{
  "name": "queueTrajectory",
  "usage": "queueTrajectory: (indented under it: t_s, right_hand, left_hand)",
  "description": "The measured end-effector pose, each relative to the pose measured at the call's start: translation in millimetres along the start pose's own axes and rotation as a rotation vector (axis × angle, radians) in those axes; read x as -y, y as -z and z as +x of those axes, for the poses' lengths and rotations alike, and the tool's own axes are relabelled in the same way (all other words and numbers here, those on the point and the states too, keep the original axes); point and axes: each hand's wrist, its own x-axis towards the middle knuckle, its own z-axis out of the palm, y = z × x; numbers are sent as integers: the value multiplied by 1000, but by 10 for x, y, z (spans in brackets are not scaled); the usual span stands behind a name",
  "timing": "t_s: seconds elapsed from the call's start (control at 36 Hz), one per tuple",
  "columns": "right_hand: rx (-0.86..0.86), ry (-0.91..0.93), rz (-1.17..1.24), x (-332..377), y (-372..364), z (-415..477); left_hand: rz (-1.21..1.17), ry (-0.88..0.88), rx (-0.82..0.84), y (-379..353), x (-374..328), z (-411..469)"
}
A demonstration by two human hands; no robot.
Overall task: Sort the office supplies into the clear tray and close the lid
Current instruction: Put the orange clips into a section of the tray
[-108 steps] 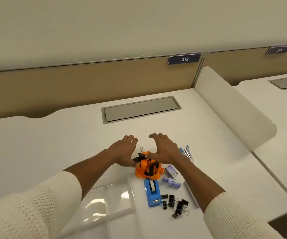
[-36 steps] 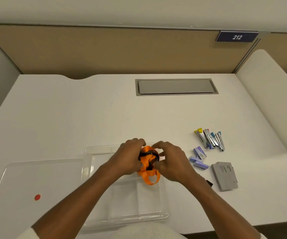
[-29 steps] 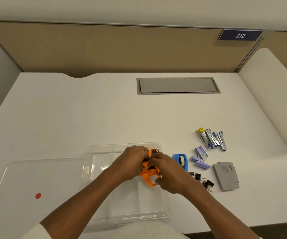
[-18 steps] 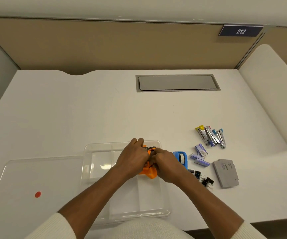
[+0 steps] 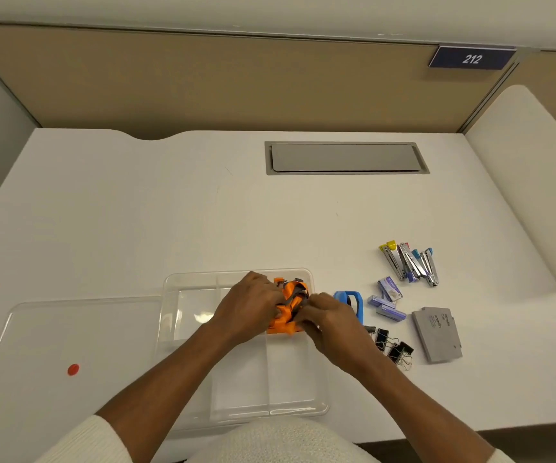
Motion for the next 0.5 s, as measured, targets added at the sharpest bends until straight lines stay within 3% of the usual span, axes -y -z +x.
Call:
queueTrajectory:
  t_s: [0.14,0.28,0.5]
  right_hand:
    - [-232,-97,-30,4,-42,105]
    - [-76,6,-159,12,-181,167]
    - [136,107,-328,-36,-286,239]
  left_hand:
    - [-81,-28,-206,44,19,-172]
    - [-62,-119,-195,-9,-40,-365]
    - [217,-218,-110,-171,-178,-369]
